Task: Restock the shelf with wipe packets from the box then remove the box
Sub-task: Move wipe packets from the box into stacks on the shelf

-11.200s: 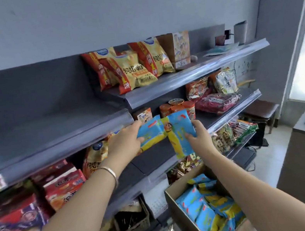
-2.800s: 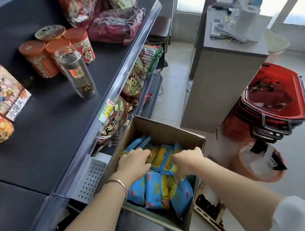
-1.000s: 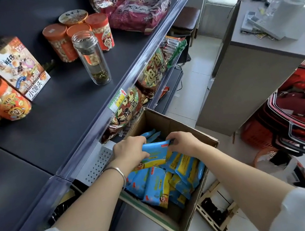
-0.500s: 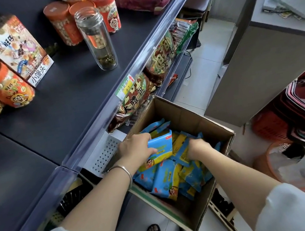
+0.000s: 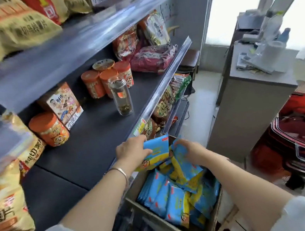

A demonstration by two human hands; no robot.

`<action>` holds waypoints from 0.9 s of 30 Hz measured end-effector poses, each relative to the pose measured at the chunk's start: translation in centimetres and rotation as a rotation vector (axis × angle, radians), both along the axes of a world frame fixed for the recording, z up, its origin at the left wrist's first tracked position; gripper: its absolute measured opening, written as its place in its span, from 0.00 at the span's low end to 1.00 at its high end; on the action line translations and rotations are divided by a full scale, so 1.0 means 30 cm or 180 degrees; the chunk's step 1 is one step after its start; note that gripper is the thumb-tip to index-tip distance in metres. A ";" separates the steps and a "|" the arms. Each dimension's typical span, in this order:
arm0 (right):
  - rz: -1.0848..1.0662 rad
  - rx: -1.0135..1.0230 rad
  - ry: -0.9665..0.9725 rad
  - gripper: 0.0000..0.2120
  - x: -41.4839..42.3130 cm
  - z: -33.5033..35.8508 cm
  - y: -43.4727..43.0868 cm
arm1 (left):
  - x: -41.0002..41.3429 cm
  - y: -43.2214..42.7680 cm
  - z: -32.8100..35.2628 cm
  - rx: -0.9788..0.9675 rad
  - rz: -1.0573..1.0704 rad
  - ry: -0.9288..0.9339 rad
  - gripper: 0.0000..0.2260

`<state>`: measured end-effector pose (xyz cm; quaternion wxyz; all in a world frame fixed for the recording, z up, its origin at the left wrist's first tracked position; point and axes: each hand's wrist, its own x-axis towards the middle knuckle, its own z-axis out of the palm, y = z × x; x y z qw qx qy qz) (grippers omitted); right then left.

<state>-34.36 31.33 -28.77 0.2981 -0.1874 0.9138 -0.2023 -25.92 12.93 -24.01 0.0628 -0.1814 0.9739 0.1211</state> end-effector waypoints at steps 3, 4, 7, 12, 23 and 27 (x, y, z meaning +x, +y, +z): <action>0.0046 -0.0382 0.0004 0.37 0.017 0.097 -0.033 | 0.031 -0.036 0.075 -0.0048 0.0089 0.0209 0.09; 0.0045 -0.0461 0.0047 0.38 0.025 0.125 -0.044 | 0.045 -0.046 0.100 -0.0064 0.0126 0.0269 0.09; -0.0075 -0.0719 0.0161 0.39 0.042 0.191 -0.072 | 0.093 -0.073 0.164 -0.0125 0.0249 0.0468 0.09; -0.0032 -0.0944 0.0583 0.23 0.055 0.295 -0.127 | 0.194 -0.099 0.274 -0.0166 0.0479 0.0815 0.08; 0.0368 -0.2206 0.0930 0.16 0.252 0.494 -0.190 | 0.583 -0.001 0.472 -0.0418 0.1295 0.1899 0.10; 0.0680 -0.2661 0.0867 0.12 0.414 0.589 -0.269 | 0.802 -0.001 0.570 -0.0543 0.1655 0.2183 0.08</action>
